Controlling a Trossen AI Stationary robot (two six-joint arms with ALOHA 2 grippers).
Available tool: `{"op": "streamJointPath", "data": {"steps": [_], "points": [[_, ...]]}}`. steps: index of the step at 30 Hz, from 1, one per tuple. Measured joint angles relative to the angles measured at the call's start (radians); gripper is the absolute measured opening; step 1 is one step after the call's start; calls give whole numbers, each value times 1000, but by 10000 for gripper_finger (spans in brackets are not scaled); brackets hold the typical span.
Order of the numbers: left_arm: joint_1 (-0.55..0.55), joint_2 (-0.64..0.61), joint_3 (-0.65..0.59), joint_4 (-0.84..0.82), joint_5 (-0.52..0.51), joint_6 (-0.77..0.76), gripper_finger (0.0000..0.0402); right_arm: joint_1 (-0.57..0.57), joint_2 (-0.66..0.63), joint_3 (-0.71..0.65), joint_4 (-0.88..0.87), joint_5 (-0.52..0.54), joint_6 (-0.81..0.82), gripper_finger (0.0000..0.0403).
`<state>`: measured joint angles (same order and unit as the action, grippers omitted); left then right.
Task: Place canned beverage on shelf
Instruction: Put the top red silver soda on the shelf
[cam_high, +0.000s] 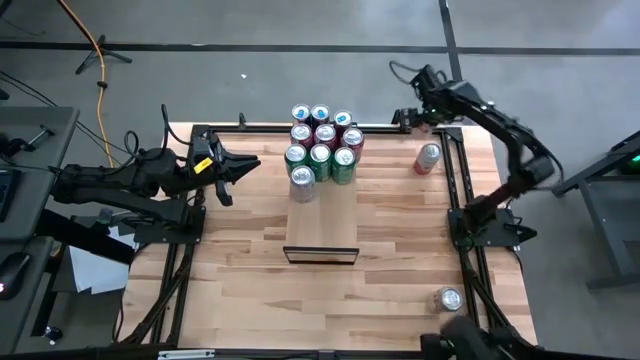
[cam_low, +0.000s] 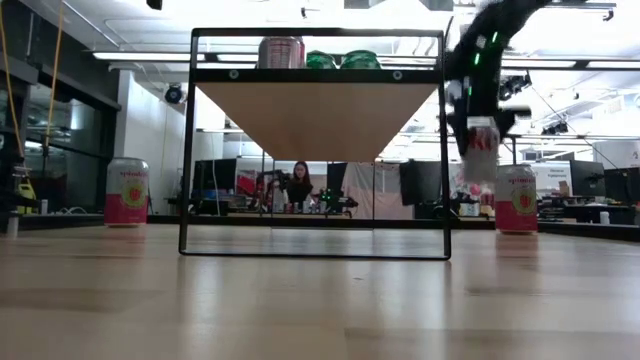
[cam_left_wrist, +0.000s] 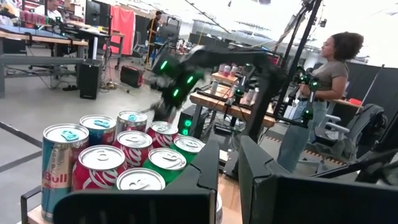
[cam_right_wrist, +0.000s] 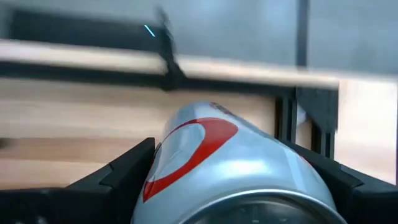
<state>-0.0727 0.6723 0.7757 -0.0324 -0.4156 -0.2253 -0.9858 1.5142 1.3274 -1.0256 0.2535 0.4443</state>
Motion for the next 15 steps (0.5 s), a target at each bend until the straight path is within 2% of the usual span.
{"op": "streamJointPath", "data": {"steps": [3, 8, 11, 15], "points": [[0, 4, 0, -1, 0, 12, 0, 44, -114, 58, -1, -38, -54, 289], [0, 22, 0, 11, 0, 29, 22, 185, -287, 154, 21, -197, -86, 289], [0, 40, 0, 58, 4, 52, 58, 319, -360, 190, 30, -250, -63, 289], [0, 80, 0, 166, 47, 55, 129, 537, -409, 212, 93, -254, -5, 289]]}}
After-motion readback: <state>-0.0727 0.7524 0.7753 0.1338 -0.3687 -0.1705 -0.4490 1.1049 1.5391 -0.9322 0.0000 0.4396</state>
